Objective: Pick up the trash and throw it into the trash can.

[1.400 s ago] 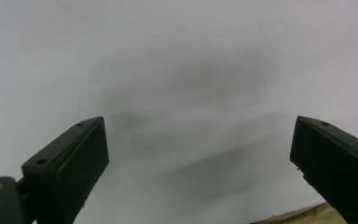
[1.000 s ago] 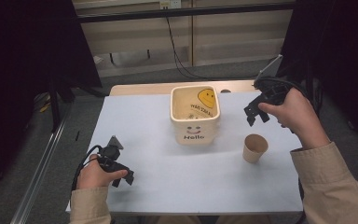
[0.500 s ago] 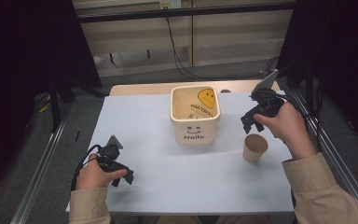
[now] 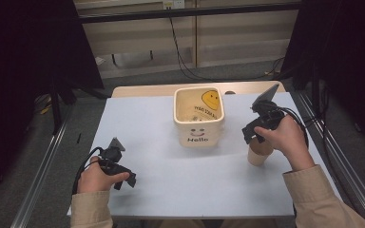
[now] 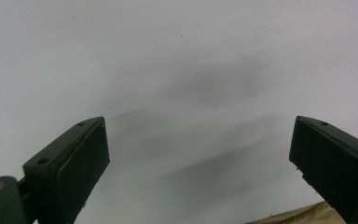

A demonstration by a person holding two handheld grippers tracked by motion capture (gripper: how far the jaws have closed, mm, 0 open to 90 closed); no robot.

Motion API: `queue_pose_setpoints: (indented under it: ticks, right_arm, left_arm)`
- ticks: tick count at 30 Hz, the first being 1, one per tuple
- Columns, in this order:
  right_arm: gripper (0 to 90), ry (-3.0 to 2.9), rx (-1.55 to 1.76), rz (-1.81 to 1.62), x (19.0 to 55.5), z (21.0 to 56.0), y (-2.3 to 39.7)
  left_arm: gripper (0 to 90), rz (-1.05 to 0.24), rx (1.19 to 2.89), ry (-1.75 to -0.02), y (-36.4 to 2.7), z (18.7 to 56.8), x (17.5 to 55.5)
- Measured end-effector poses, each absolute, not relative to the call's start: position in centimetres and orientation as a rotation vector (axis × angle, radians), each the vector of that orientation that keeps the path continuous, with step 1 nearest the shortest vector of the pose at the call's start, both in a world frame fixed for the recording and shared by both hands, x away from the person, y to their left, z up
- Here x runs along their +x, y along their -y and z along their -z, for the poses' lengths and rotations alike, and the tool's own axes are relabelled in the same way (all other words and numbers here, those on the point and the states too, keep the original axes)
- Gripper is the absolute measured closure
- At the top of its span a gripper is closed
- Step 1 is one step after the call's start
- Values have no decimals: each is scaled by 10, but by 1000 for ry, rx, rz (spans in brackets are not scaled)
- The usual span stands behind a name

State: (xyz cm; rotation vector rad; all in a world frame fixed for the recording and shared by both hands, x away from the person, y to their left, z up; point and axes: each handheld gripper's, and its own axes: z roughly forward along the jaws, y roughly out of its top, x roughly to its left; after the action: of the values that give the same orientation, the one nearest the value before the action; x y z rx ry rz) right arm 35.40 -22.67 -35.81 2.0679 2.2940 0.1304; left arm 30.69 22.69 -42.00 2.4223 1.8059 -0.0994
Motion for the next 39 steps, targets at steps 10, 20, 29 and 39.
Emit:
queue_pose_setpoints:
  ticks: [10, 20, 29, 39]
  right_arm:
    - [67, -2300, 2074, -85, 351, 377, 226]
    - [136, -2336, 2062, -58, 350, 389, 226]
    - [208, -2338, 2059, -31, 350, 386, 226]
    - [212, -2365, 2036, -31, 352, 362, 222]
  left_arm:
    - [46, 81, 2434, -1802, -228, 419, 307]
    - [46, 98, 2429, -1803, -227, 419, 307]
    - [46, 104, 2422, -1805, -226, 419, 307]
    - [46, 106, 2424, -1800, -227, 418, 306]
